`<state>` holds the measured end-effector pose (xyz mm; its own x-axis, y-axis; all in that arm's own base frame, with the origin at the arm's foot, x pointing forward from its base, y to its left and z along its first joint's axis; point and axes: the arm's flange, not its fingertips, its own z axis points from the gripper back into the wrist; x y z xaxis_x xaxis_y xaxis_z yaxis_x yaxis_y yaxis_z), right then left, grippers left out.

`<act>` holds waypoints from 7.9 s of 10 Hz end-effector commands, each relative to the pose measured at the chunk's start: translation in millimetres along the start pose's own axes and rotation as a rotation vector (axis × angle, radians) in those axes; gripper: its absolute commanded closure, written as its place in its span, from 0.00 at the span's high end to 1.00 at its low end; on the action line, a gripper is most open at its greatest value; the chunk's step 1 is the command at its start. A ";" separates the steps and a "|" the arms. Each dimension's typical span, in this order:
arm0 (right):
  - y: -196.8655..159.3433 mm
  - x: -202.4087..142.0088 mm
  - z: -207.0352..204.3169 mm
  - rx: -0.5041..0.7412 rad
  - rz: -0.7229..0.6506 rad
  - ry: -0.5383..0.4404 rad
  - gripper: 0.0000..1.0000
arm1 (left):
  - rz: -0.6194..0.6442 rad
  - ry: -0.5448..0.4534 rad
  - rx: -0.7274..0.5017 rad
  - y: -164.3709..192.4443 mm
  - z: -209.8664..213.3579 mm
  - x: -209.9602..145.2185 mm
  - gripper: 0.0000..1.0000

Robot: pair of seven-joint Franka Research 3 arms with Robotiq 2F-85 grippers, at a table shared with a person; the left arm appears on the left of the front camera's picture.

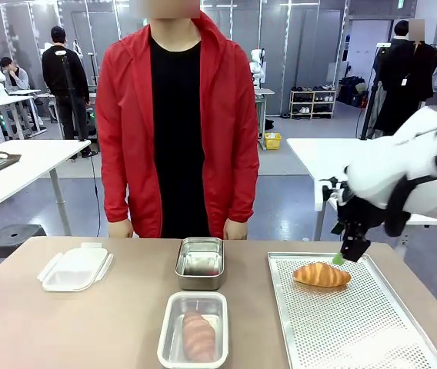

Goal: Place the bread into the airtight container.
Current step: Pick up a Butter Roll and place it into an empty Airtight Container.

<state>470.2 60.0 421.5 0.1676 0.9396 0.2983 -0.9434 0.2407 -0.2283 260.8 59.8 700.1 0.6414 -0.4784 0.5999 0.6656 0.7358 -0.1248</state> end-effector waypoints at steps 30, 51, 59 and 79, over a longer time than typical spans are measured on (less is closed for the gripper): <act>-62.5 20.8 -51.1 0.077 0.081 0.136 0.26 | -0.012 -0.005 -0.011 0.1 0.7 1.2 1.00; -11.4 285.1 -43.1 0.051 0.104 0.130 0.26 | -0.012 -0.005 -0.011 0.1 0.7 1.2 1.00; -10.0 322.0 -60.4 0.007 -0.369 0.394 0.26 | -0.012 -0.005 -0.011 0.1 0.7 1.2 1.00; -9.6 348.2 -174.4 -0.157 -1.297 0.334 1.00 | -0.012 -0.005 -0.011 0.1 0.7 1.2 1.00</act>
<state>590.4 430.9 369.5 0.9894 0.0525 0.1355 -0.0407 0.9952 -0.0886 260.8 59.6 700.1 0.6413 -0.4786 0.5997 0.6656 0.7358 -0.1247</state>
